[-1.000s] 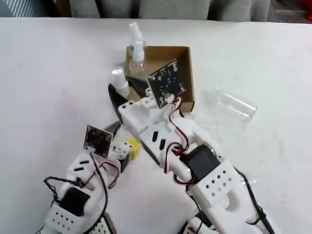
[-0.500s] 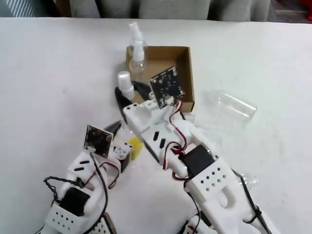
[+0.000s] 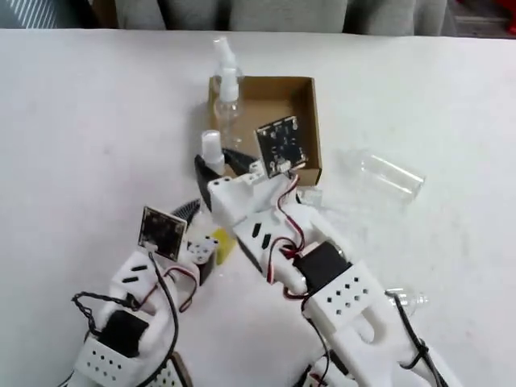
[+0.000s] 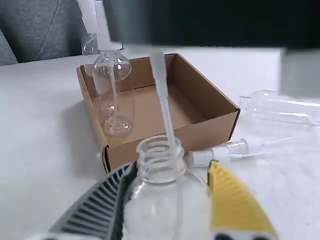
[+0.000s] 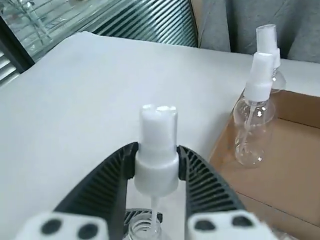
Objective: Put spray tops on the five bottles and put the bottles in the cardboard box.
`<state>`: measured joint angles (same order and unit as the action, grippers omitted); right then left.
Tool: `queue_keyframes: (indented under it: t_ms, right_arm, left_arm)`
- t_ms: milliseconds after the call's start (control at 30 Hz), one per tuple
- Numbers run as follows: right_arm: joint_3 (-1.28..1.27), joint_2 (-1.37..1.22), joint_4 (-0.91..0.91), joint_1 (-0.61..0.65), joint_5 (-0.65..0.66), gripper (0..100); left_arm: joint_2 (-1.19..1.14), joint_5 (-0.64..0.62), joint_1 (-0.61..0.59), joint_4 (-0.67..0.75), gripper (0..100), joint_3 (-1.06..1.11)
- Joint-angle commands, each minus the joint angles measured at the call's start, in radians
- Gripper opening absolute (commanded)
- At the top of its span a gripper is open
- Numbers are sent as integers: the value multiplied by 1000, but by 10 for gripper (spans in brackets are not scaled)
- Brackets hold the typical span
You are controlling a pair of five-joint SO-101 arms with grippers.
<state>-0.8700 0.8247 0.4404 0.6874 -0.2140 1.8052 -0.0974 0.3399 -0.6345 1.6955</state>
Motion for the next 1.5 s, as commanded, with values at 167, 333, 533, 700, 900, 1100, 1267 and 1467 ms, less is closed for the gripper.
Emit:
queue_keyframes:
  t_ms: [167, 333, 533, 700, 900, 1100, 1267, 1467]
  right_arm:
    - [3, 27, -21, 18, -46, 16]
    - [0, 27, -15, 18, -78, 16]
    - [-32, 27, -16, 18, -78, 16]
    - [-41, 28, -16, 18, -78, 16]
    - [-41, 28, -15, 19, -84, 16]
    - [-43, 28, 13, 39, -84, 16]
    - [-43, 28, 30, 54, -78, 16]
    - [-49, 28, 35, 53, -78, 16]
  left_arm:
    - [24, -5, 5, -11, 57, -3]
    - [24, -5, 5, -11, 57, -3]
    - [24, -5, 5, -9, 57, -3]
    - [24, -5, 5, -9, 57, -3]
    - [24, -5, 5, -8, 57, -3]
    - [24, -5, 5, -6, 57, -3]
    - [24, -5, 5, -6, 57, -3]
    - [24, -5, 5, -8, 57, -3]
